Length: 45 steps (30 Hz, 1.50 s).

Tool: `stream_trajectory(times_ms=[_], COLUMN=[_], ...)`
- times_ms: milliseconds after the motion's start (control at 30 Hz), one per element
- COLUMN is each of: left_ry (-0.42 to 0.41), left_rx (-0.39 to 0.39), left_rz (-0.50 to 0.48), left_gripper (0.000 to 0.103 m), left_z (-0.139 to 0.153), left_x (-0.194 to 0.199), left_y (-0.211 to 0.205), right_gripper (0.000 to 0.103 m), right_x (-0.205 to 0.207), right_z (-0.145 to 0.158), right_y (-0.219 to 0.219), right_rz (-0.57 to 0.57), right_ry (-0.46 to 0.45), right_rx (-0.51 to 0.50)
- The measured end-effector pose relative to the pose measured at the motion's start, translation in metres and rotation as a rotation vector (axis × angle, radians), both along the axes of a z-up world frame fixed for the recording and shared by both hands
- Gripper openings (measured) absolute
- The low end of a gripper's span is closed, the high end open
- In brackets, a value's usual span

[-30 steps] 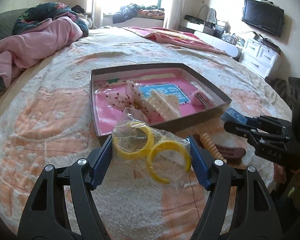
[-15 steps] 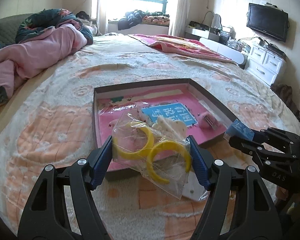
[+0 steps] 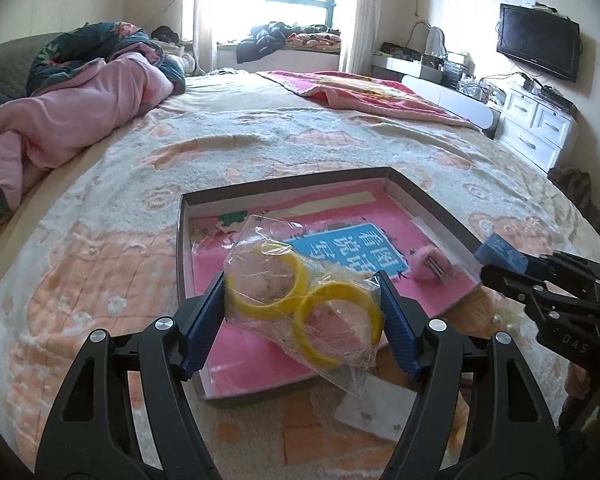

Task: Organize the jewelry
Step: 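Lower the bangle bag and blue box into the pink tray and open both tools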

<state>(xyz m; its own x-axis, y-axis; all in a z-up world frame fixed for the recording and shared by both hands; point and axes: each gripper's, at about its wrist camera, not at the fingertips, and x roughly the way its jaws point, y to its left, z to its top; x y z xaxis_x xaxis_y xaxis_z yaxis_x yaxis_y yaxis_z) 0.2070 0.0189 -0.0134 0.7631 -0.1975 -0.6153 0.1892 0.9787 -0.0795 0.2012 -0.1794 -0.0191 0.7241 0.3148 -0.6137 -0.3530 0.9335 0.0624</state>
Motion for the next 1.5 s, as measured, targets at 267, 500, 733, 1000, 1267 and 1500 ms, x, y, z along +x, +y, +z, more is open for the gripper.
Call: stream_trajectory(times_ms=[267,500,733,1000,1267,1500], left_ry=[0.021,0.031,0.046,0.052,0.065,0.074], left_rx=[0.015,0.026,0.044,0.07,0.055,0.036], left_rz=[0.017,0.025,0.032,0.031,0.057,0.072], left_gripper=[0.063,0.063,0.063,0.063,0.064,0.064], left_z=[-0.009,-0.015,-0.025,-0.033,-0.036,-0.038], left_x=[0.019,0.031,0.04,0.042,0.045,0.046], left_y=[0.004,0.005,0.003,0.001,0.01,0.015], right_gripper=[0.031,0.031,0.031,0.031,0.031,0.031], right_x=[0.017,0.036,0.06,0.081,0.088,0.091], right_z=[-0.004,-0.005,-0.004,-0.008,-0.024,-0.037], right_y=[-0.01,-0.015,-0.016,0.003,0.038,0.054], right_rz=[-0.038,-0.07,-0.083,-0.044,0.025,0.04], right_ry=[0.007,0.005,0.013,0.061,0.107,0.147], right_rx=[-0.023,-0.056,-0.076,-0.052,-0.079,-0.091])
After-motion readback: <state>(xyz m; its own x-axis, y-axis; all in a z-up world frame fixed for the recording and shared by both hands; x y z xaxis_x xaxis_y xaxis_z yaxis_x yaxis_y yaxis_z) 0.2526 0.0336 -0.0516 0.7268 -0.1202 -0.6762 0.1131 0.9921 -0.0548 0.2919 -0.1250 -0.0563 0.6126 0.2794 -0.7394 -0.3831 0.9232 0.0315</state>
